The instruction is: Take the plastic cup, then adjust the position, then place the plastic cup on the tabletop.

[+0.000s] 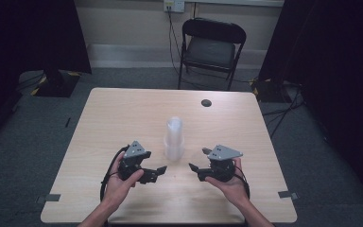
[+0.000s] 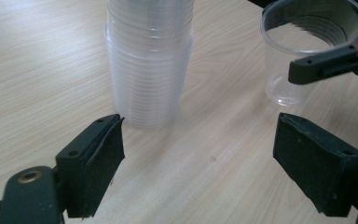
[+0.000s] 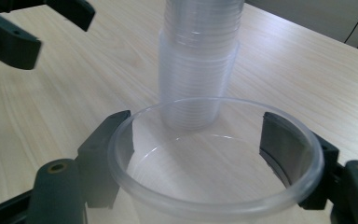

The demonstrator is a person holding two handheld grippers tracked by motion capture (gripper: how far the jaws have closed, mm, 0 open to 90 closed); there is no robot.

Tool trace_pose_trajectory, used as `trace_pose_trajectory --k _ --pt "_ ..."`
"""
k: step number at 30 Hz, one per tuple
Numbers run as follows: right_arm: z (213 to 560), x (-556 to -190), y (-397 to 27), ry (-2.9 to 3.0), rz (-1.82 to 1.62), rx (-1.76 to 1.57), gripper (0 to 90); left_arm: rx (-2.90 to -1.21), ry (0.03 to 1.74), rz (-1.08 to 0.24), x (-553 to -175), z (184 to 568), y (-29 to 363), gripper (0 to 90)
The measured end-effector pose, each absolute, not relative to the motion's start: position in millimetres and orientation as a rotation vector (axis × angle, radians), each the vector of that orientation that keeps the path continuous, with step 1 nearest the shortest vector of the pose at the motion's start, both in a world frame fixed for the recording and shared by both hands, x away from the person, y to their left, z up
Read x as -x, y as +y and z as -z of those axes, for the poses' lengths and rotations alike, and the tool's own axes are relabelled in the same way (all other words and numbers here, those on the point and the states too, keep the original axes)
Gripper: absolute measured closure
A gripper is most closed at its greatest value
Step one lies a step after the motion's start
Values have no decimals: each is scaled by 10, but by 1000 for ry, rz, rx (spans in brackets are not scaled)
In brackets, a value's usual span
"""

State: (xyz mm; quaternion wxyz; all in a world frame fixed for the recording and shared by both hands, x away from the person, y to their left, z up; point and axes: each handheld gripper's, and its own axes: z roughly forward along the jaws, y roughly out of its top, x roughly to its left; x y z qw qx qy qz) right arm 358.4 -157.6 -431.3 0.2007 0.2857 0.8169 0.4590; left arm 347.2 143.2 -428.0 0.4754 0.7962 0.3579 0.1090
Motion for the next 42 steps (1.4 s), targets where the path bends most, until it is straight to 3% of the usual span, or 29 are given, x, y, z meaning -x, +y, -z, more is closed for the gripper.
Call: trace_pose_trajectory --k 24,42 --pt "4176 -3969 -1697 2165 -1303 -924 254 -1984 913 -343 -3255 4566 1759 159" --pt "4158 -4336 -1808 2101 -1317 -1064 253 -2003 893 -311 -3279 4632 1776 159"
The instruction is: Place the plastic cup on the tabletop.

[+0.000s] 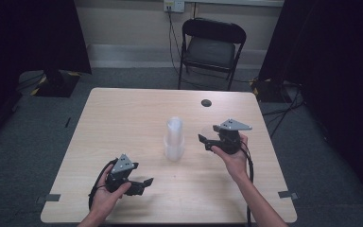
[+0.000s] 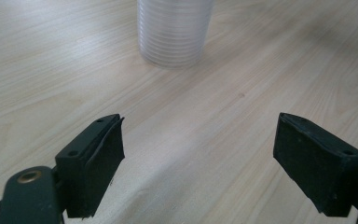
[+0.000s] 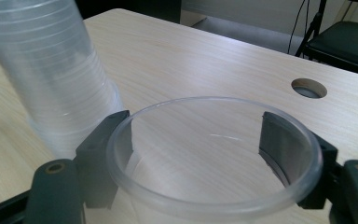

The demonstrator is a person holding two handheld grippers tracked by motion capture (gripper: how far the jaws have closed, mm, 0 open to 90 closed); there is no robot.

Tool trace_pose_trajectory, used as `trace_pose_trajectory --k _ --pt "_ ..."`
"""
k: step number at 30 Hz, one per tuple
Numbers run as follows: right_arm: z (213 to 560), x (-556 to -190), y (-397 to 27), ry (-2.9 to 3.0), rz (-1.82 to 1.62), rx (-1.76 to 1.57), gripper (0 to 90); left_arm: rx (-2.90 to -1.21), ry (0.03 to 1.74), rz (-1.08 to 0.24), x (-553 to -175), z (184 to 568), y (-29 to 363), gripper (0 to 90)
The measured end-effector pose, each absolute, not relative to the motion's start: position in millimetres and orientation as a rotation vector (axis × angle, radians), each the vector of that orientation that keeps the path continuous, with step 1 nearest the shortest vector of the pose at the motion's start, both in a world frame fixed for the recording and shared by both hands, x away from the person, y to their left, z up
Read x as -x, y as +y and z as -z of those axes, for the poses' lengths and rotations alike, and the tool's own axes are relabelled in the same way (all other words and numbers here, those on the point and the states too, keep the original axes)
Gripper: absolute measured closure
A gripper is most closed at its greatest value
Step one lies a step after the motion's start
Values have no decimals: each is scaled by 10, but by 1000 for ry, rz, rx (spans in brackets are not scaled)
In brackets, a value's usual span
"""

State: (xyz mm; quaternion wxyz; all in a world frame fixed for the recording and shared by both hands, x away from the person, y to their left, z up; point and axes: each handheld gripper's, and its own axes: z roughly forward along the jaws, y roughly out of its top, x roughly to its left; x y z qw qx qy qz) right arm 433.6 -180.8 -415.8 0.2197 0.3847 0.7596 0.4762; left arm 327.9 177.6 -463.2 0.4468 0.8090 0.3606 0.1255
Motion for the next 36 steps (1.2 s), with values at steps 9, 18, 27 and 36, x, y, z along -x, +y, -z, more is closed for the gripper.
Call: trace_pose_trajectory --k 9,18,27,36 --pt "4169 -4529 -1741 2085 -1325 -1086 253 -1982 928 -303 -3324 4634 1806 160" --pt "4263 -4724 -1706 2059 -1325 -1157 253 -2008 911 -301 -3353 4647 1751 164" --pt "4400 -4847 -1648 2053 -1310 -1215 251 -2029 887 -315 -3339 4651 1736 163" --pt "4515 -5001 -1546 2057 -1284 -1239 248 -2028 885 -321 -3335 4649 1756 163"
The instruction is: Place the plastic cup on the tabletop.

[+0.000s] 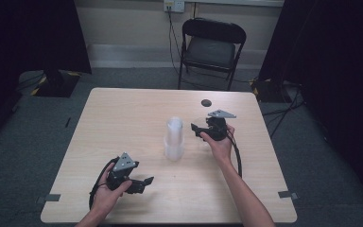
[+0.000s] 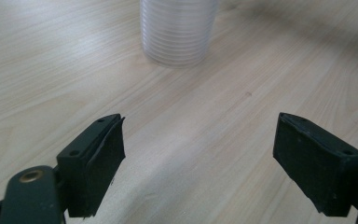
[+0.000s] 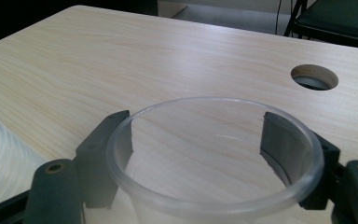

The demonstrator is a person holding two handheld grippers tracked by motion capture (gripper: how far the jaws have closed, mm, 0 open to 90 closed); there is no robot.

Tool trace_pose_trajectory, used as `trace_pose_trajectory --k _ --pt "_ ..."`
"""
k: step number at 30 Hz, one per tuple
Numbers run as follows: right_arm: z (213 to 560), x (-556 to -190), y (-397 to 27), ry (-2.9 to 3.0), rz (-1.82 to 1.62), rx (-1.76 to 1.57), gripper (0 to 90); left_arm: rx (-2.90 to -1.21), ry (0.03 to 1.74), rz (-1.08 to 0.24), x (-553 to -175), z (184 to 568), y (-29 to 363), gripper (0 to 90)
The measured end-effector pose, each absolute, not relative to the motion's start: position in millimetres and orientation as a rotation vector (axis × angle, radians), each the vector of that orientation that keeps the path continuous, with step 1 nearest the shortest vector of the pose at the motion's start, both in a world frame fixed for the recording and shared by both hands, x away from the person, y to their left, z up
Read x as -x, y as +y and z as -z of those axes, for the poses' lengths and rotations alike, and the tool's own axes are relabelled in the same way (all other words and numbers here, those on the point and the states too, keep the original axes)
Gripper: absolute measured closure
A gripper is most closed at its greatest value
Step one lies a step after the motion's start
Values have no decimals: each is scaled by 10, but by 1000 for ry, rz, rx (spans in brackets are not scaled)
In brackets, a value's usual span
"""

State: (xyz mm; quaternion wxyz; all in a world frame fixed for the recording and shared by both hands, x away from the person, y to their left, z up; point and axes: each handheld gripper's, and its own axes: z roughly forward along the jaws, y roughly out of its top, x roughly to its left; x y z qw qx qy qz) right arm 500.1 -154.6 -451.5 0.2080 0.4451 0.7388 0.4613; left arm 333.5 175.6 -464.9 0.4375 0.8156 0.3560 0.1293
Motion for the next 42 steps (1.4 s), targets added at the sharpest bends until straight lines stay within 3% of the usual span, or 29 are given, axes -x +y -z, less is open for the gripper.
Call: trace_pose_trajectory --k 29,42 --pt "4624 -4844 -1638 2108 -1272 -1207 242 -2016 902 -318 -3314 4666 1775 168" --pt "4681 -4770 -1678 2123 -1256 -1225 188 -2013 907 -319 -3310 4664 1781 168"
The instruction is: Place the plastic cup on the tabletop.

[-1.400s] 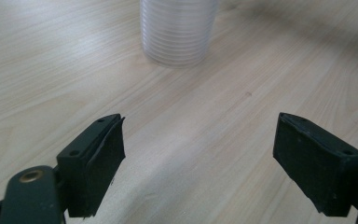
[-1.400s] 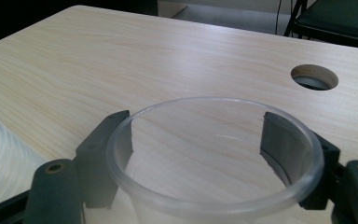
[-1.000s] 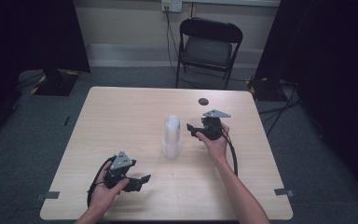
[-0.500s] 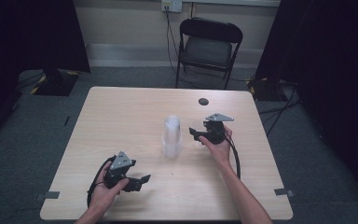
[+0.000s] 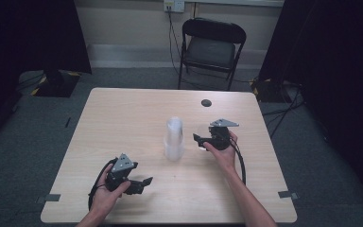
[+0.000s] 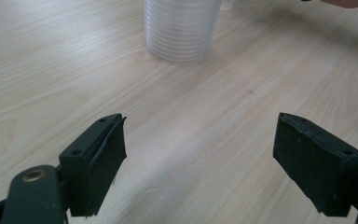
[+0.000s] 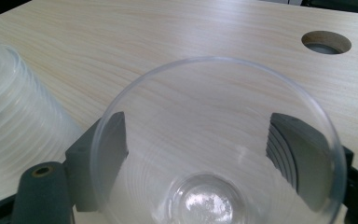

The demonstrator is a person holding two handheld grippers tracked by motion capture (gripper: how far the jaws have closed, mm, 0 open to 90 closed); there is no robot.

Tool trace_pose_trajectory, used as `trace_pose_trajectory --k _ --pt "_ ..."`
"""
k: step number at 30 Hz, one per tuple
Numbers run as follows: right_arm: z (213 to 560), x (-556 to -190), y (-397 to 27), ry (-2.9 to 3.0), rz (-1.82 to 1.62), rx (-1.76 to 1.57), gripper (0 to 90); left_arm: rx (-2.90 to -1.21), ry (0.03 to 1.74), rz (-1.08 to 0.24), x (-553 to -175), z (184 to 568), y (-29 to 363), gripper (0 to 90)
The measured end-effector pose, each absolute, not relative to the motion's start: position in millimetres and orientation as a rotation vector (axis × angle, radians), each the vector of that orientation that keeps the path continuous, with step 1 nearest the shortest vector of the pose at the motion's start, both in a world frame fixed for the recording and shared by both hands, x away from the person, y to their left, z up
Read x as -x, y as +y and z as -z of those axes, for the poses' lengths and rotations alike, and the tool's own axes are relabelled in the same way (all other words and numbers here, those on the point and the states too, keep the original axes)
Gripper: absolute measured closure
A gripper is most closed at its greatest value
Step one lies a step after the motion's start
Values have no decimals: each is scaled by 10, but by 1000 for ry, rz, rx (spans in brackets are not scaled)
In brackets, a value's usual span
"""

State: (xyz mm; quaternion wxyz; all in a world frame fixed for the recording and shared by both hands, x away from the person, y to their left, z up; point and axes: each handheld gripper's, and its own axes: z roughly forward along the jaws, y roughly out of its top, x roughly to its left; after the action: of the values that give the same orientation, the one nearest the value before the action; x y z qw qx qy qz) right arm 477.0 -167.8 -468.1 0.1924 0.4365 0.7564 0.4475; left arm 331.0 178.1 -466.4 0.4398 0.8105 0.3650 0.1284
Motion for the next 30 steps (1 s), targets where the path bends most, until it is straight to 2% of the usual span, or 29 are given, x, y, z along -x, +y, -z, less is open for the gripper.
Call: trace_pose_trajectory --k 8,30 --pt "4723 -4738 -1716 2144 -1247 -1254 146 -2011 918 -325 -3318 4666 1795 167" --pt "4718 -4558 -1917 2168 -1221 -1292 147 -1974 958 -336 -3341 4647 1887 165"
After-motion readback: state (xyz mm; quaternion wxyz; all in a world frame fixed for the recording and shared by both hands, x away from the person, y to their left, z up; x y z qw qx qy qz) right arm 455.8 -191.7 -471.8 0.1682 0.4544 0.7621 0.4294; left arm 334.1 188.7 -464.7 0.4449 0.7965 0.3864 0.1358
